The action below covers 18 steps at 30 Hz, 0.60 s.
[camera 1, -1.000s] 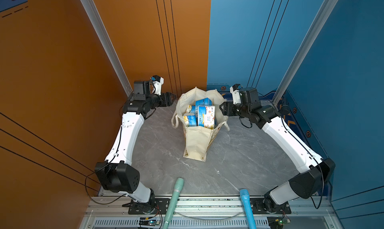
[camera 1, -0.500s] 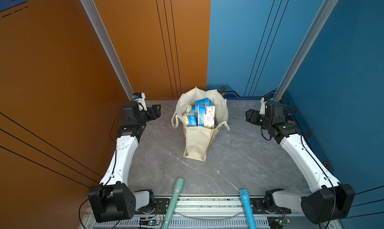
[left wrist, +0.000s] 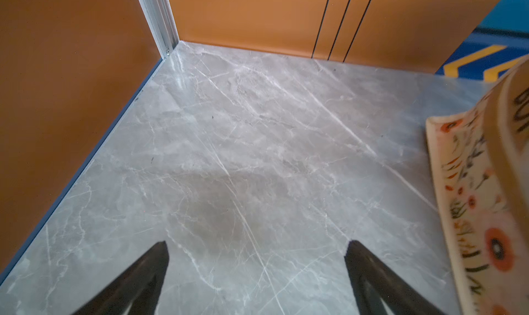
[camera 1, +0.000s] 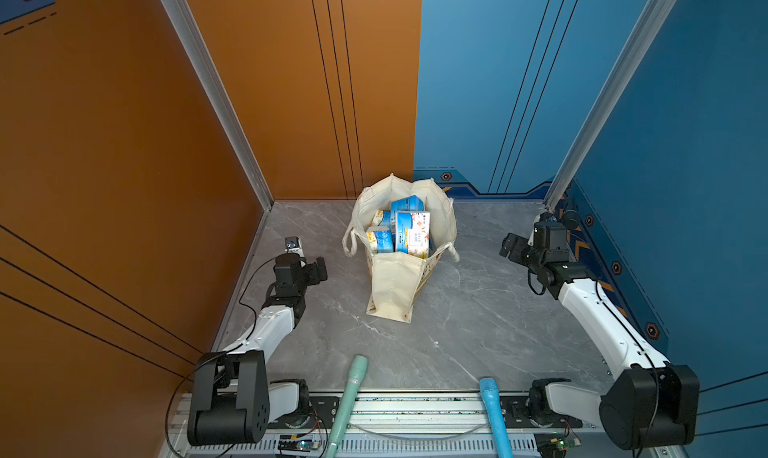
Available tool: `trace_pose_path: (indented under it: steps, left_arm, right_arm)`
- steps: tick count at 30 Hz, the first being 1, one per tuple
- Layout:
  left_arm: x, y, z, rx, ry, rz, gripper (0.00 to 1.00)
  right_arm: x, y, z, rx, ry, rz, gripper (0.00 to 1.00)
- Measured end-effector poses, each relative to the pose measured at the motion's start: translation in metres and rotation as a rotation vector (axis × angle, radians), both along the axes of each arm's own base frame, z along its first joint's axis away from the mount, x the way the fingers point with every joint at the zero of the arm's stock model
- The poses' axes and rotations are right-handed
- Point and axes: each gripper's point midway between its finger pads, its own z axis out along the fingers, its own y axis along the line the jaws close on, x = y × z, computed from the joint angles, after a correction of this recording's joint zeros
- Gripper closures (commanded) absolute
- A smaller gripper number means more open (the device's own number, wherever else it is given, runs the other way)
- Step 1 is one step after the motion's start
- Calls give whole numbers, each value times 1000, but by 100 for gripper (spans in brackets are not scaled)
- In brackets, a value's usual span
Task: Put tissues into the canvas bag
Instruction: Reset both arms
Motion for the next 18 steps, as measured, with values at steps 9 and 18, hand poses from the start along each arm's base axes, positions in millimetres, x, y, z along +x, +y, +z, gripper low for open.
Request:
trace_pose_path:
  steps: [9,18]
  left_arm:
    - [5,-16,-52,105,-21,-23,2]
    - [4,-23,-34,169,-144,-26,2]
  right_arm:
    - [-5,-10,-37,-53,2,-34,0]
    - [-8,-7,-55,-180,-71,-5,0]
